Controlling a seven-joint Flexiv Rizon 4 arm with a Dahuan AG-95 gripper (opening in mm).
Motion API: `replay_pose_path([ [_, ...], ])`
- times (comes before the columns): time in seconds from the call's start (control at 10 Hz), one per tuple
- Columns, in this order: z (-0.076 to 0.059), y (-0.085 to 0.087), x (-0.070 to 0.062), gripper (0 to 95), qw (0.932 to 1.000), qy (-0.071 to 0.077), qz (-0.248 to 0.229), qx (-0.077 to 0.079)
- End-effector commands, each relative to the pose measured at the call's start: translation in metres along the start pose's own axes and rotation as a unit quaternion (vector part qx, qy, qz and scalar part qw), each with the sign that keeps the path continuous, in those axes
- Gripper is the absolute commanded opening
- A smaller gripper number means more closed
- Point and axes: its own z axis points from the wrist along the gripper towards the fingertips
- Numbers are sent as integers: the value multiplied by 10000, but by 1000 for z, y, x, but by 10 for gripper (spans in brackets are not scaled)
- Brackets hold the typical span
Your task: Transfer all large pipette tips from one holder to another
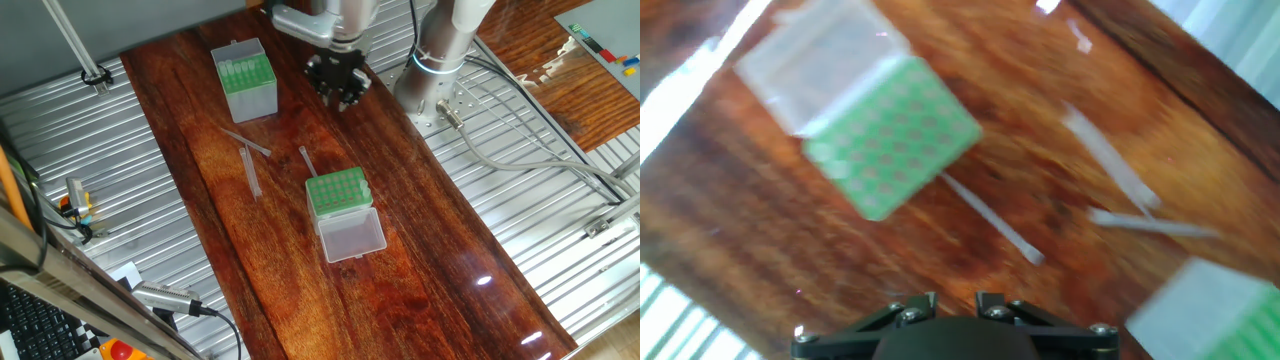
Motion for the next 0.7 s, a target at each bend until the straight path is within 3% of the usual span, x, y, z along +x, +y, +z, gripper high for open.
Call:
replay_pose_path([
  [0.1, 14, 66, -26, 380, 9995, 40, -270, -170],
  [0.2, 17, 79, -29, 380, 9999, 34, -73, -150],
  [0.3, 16, 79, -29, 380, 9999, 11, 1, -172],
  [0.4, 16, 79, -29, 380, 9997, -103, 1, -223],
  [0.5, 16, 79, -29, 380, 9982, -197, -473, -310],
  [0.7, 16, 79, -29, 380, 9964, -157, -739, -380],
])
